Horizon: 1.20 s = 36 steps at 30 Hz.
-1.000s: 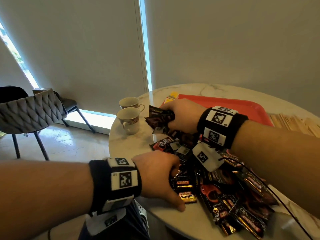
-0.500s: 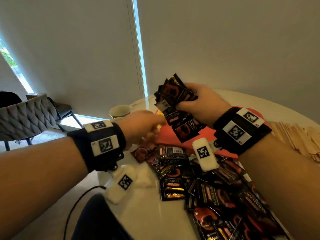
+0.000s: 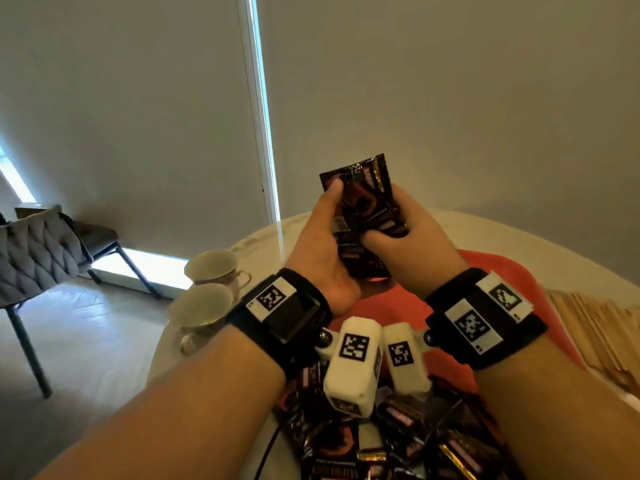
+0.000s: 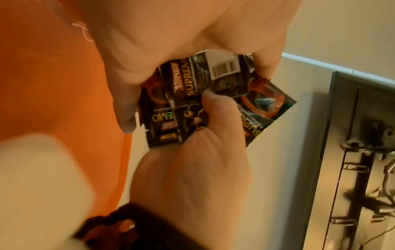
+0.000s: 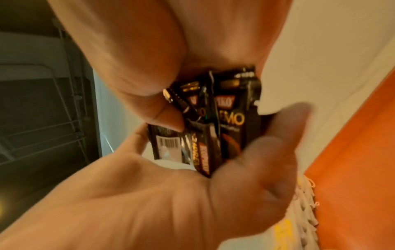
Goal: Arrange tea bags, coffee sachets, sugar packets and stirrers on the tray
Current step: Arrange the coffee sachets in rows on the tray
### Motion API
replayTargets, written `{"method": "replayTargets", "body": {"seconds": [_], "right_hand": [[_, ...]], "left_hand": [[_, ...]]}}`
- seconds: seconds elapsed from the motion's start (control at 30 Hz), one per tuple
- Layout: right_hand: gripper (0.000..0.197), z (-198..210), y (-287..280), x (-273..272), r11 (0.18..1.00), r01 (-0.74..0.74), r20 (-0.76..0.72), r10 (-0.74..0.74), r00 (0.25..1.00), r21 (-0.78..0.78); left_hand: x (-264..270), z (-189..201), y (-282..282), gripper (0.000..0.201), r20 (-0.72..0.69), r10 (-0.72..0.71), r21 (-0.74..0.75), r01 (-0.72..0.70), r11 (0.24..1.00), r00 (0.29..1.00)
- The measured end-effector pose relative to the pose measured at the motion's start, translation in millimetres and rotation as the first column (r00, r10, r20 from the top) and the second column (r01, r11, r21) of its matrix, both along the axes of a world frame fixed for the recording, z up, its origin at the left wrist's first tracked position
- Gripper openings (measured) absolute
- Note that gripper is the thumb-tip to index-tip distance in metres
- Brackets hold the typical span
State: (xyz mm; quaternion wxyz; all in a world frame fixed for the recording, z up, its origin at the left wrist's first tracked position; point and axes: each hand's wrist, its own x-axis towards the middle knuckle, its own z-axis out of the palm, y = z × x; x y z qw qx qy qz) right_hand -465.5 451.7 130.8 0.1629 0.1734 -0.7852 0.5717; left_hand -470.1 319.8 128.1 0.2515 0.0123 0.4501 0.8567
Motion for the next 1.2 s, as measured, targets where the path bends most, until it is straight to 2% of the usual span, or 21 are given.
{"method": "replayTargets", "body": {"seconds": [0.2, 0.33, 0.4, 0.5, 0.6, 0.7, 0.77, 0.83, 0.9, 0.93, 1.1, 1.2], "right_hand": [[0.068, -9, 3, -17, 0.999, -0.026, 0.006, 0.026, 1.000, 0.028], [0.061, -14, 1, -24, 0.999, -0.034, -0.012, 0.035, 0.999, 0.031], [0.054, -16, 2, -26, 1.000, -0.013, -0.034, 0.012, 0.999, -0.015], [0.046, -17, 5, -25, 0.999, -0.002, -0.055, -0.001, 0.998, -0.043], [0.043, -15, 4, -24, 0.996, -0.061, -0.025, 0.063, 0.998, 0.059], [0.044, -14, 1, -22, 0.979, -0.120, 0.038, 0.115, 0.993, 0.166], [0.051, -13, -2, -19, 0.969, -0.108, 0.030, 0.104, 0.994, 0.221], [0.067, -12, -4, -17, 0.967, -0.089, -0.006, 0.093, 0.996, 0.238], [0.083, -10, -5, -14, 0.969, -0.096, -0.017, 0.103, 0.995, 0.229], [0.085, -8, -5, -13, 0.968, -0.101, -0.021, 0.109, 0.994, 0.229], [0.043, -7, -6, -13, 0.979, -0.016, -0.111, 0.039, 0.993, 0.205], [0.047, -5, -6, -13, 0.983, 0.065, -0.162, -0.037, 0.986, 0.172]], "left_hand": [[-28, 2, 4, 0.046, -0.034, 0.172, -0.096, -0.175, 0.980, 0.984], [-35, -10, 4, 0.039, -0.024, 0.201, -0.086, -0.202, 0.976, 0.979], [-34, -13, 0, 0.042, -0.029, 0.174, -0.042, -0.175, 0.984, 0.984], [-33, -14, -7, 0.059, -0.122, 0.107, -0.011, -0.109, 0.994, 0.987], [-35, -14, -12, 0.075, -0.197, 0.093, -0.029, -0.101, 0.994, 0.976], [-36, -15, -15, 0.073, -0.144, 0.108, -0.039, -0.115, 0.993, 0.984], [-36, -15, -16, 0.061, -0.095, 0.121, -0.050, -0.126, 0.991, 0.988], [-36, -17, -16, 0.051, -0.058, 0.127, -0.040, -0.130, 0.991, 0.990], [-35, -20, -16, 0.048, -0.030, 0.127, -0.021, -0.128, 0.992, 0.991], [-35, -21, -16, 0.048, -0.025, 0.127, -0.018, -0.128, 0.992, 0.992], [-31, -18, -21, 0.054, -0.077, 0.132, 0.049, -0.128, 0.991, 0.988], [-23, -15, -19, 0.064, -0.138, 0.143, 0.128, -0.126, 0.984, 0.980]]}}
